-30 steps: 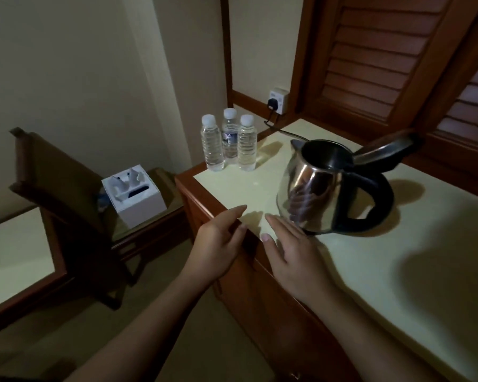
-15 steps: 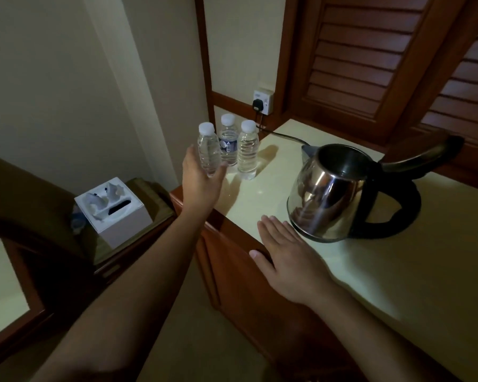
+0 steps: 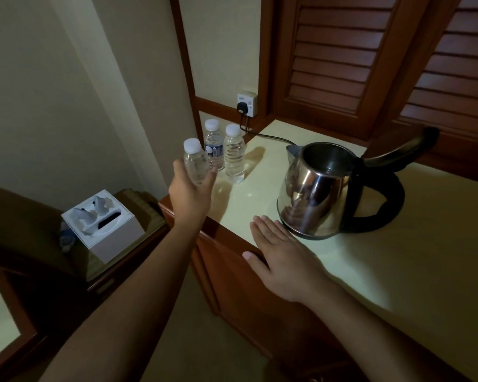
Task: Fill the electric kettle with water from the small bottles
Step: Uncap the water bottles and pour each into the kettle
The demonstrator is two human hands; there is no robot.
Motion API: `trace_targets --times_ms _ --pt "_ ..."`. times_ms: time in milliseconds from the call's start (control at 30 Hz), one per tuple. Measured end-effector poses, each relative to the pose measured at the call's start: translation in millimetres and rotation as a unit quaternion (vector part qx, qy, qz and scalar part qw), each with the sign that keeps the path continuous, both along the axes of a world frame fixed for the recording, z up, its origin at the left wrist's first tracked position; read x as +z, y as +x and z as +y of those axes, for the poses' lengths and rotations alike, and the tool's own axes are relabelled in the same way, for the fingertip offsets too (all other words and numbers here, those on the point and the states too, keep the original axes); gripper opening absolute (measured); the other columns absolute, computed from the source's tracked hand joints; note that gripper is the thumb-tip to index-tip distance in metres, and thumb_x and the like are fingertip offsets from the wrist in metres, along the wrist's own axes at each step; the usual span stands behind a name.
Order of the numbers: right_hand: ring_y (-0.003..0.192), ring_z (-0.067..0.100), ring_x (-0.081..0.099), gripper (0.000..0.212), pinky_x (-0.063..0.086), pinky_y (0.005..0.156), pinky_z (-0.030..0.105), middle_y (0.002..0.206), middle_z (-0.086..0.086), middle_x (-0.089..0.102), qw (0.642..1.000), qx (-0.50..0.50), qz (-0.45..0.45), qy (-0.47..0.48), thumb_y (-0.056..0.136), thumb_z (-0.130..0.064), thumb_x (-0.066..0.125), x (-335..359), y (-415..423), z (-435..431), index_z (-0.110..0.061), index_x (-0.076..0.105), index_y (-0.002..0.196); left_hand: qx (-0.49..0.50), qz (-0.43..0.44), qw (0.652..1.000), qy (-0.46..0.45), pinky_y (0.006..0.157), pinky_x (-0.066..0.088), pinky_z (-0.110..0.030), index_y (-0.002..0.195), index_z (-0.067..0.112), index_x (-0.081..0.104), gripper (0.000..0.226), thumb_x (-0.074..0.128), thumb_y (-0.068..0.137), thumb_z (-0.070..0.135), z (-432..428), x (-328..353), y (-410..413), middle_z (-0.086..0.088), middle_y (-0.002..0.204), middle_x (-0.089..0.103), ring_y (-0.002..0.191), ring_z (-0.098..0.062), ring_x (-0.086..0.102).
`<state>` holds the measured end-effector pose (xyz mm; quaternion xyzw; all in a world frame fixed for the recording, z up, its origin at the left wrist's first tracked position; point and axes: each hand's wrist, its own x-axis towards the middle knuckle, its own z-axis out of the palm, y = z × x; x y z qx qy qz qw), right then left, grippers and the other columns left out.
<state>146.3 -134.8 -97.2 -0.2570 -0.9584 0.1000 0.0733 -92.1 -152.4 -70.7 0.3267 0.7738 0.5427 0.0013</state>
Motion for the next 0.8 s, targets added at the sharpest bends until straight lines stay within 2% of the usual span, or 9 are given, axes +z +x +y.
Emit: trace_targets --times_ms 67,133,233,333,433,533,600,700,800 --pt "0.155 0.007 0.0 0.067 0.002 0.126 0.028 0.169 -0.003 0.011 0.999 -0.006 0.047 -0.018 0.106 -0.056 0.02 4.9 1.9 -2.6 -0.018 0.014 0.161 -0.025 0.001 1.0 0.008 0.077 0.063 -0.051 0.111 0.021 0.05 0.047 0.077 0.089 0.053 -22.7 1.1 13.9 0.003 0.104 0.072 0.09 -0.018 0.072" --pt "0.152 0.007 0.02 0.058 0.021 0.124 0.03 0.163 -0.003 0.031 0.992 -0.01 0.122 -0.031 0.108 -0.049 0.031 13.2 5.5 -7.6 -0.018 0.032 0.157 -0.069 -0.003 0.998 0.013 0.078 0.062 -0.051 0.111 0.02 0.054 0.047 0.08 0.088 0.051 -46.7 4.2 29.6 0.005 0.103 0.072 0.091 -0.016 0.072" --pt "0.13 0.003 0.049 0.044 0.043 0.106 0.029 0.139 -0.003 0.059 0.958 -0.029 0.277 -0.07 0.106 -0.037 0.045 37.7 12.4 -15.9 -0.015 0.054 0.142 -0.159 0.018 0.987 0.008 0.085 0.061 -0.042 0.125 0.023 0.061 0.051 0.086 0.085 0.042 -77.5 9.8 52.9 0.009 0.114 0.072 0.104 -0.011 0.071" --pt "0.113 0.002 0.056 0.046 0.05 0.091 0.024 0.121 -0.006 0.061 0.928 -0.033 0.364 -0.073 0.101 -0.041 0.053 75.8 17.3 -22.9 -0.016 0.056 0.14 -0.217 0.051 0.975 -0.002 0.081 0.06 -0.039 0.127 0.02 0.066 0.055 0.091 0.08 0.037 -98.0 15.8 75.4 0.008 0.111 0.072 0.101 -0.012 0.071" --pt "0.099 0.002 0.056 0.053 0.051 0.079 0.022 0.109 -0.012 0.057 0.935 -0.016 0.351 -0.037 0.095 -0.053 0.06 108.2 24.8 -24.7 -0.019 0.06 0.136 -0.269 0.082 0.96 -0.015 0.077 0.056 -0.025 0.126 0.02 0.068 0.056 0.092 0.078 0.038 -108.9 22.7 95.6 0.01 0.109 0.07 0.098 -0.01 0.069" --pt "0.083 0.005 0.057 0.046 0.051 0.068 0.028 0.093 -0.006 0.063 0.944 -0.003 0.33 0.015 0.09 -0.053 0.067 123.9 38.2 -18.8 -0.012 0.074 0.11 -0.308 0.093 0.947 -0.018 0.075 0.049 -0.016 0.123 0.02 0.07 0.056 0.094 0.075 0.038 -111.9 30.8 110.1 0.012 0.105 0.069 0.096 -0.01 0.068" --pt "0.072 0.009 0.056 0.042 0.049 0.061 0.03 0.082 -0.003 0.062 0.948 0.003 0.317 0.041 0.09 -0.051 0.069 129.0 47.8 -12.5 -0.01 0.076 0.095 -0.323 0.089 0.942 -0.018 0.075 0.049 -0.016 0.125 0.021 0.072 0.058 0.093 0.074 0.041 -111.3 37.2 117.9 0.014 0.104 0.07 0.096 -0.009 0.069" --pt "0.06 0.009 0.049 0.037 0.044 0.059 0.022 0.068 -0.003 0.059 0.95 0.016 0.306 0.065 0.091 -0.043 0.071 137.8 60.5 -7.4 -0.008 0.073 0.079 -0.369 0.042 0.929 -0.008 0.08 0.057 -0.024 0.131 0.022 0.071 0.063 0.094 0.074 0.034 -108.2 44.4 129.1 0.012 0.112 0.077 0.103 -0.01 0.073" --pt "0.065 0.007 0.05 0.033 0.042 0.064 0.021 0.075 -0.007 0.06 0.966 0.009 0.248 0.065 0.091 -0.043 0.065 149.6 75.4 -10.3 -0.011 0.075 0.088 -0.415 -0.038 0.909 -0.022 0.089 0.061 -0.028 0.13 0.03 0.07 0.061 0.095 0.074 0.026 -103.6 51.0 139.7 0.013 0.113 0.079 0.107 -0.009 0.075"
